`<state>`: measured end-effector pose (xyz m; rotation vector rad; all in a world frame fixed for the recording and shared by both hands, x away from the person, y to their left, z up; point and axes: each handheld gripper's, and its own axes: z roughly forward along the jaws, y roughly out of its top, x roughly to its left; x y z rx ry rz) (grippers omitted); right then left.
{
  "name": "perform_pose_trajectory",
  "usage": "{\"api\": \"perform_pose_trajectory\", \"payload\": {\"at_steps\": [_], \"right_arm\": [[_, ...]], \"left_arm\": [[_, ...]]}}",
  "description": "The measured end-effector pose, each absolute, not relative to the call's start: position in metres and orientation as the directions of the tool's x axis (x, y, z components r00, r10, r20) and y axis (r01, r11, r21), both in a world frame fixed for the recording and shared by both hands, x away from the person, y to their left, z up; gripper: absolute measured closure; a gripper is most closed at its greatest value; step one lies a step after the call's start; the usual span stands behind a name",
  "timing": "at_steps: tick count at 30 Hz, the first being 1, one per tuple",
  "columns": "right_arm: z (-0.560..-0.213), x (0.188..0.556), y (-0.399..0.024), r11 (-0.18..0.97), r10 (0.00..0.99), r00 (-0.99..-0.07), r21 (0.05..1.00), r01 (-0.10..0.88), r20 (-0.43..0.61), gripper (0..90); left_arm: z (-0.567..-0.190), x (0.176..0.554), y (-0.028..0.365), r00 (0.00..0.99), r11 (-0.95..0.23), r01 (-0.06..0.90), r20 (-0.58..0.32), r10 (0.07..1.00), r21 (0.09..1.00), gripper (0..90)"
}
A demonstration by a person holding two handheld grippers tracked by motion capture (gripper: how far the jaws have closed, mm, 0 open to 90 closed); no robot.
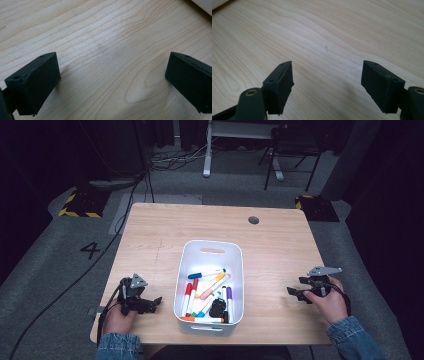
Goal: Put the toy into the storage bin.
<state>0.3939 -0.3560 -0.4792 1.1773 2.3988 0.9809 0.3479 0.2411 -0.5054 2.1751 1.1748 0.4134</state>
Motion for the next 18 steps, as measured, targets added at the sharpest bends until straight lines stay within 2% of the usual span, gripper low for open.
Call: {"api": "perform_pose_trajectory", "payload": {"at_steps": [8,11,18], "right_arm": [[-0.495,0.388,-0.355,0.412,0.790,-0.612,0.720,0.559,0.024,24.9],[-0.504,0.386,-0.353,0.410,0.798,-0.602,0.744,0.527,-0.014,16.6],[-0.505,0.388,-0.353,0.413,0.802,-0.597,0.740,0.530,-0.020,13.1]], "left_arm": [[-0.505,0.348,0.241,0.554,-0.408,0.637,-0.020,0.832,0.654,0.0],[-0.505,0.348,0.241,0.554,-0.408,0.637,-0.022,0.832,0.654,0.0],[-0.505,0.347,0.241,0.551,-0.405,0.639,-0.022,0.834,0.654,0.0]]}}
